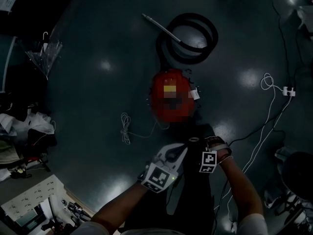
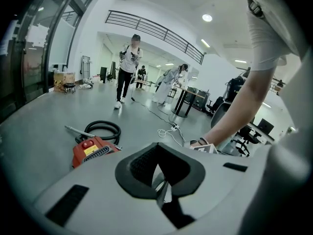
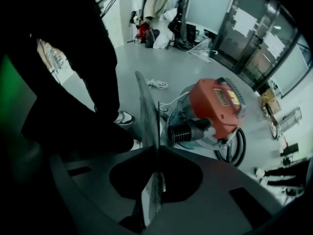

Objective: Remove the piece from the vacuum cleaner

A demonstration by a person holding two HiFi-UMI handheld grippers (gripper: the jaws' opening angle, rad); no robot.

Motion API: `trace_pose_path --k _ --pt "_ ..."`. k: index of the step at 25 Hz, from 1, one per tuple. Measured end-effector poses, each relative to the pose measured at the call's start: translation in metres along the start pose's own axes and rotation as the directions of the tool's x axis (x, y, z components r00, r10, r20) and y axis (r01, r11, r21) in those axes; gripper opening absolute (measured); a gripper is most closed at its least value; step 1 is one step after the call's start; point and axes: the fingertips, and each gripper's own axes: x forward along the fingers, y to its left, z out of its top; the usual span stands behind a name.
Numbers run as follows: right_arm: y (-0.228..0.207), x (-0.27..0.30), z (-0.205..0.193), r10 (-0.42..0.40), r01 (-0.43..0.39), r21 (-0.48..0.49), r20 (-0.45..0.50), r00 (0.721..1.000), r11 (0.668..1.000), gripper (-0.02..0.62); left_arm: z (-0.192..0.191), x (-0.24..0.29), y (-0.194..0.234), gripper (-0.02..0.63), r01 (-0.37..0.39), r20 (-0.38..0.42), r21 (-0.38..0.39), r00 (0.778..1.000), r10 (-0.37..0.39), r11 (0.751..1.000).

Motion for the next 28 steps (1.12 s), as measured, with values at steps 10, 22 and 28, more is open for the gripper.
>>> trace_pose_path --k 10,22,28 --pt "0.006 -0.227 0.065 -0.046 0.0 0.367 0.117 0.992 0.93 0.038 0.117 -0.114 -0.067 0.005 0.045 0.046 0.041 0.998 -0.047 0.998" --pt "-0.012 -0.444 0.156 -0.24 0.083 0.527 0.237 0.941 0.846 0.038 0.236 -0.217 -0.124 0.005 0.046 0.128 0.055 0.99 -0.053 0.997" --pt "-0.005 -0.504 0.185 -0.264 0.07 0.53 0.299 0.917 0.845 0.038 0.285 -0.255 -0.15 0.005 0.049 0.227 0.028 0.972 -0.054 0.998"
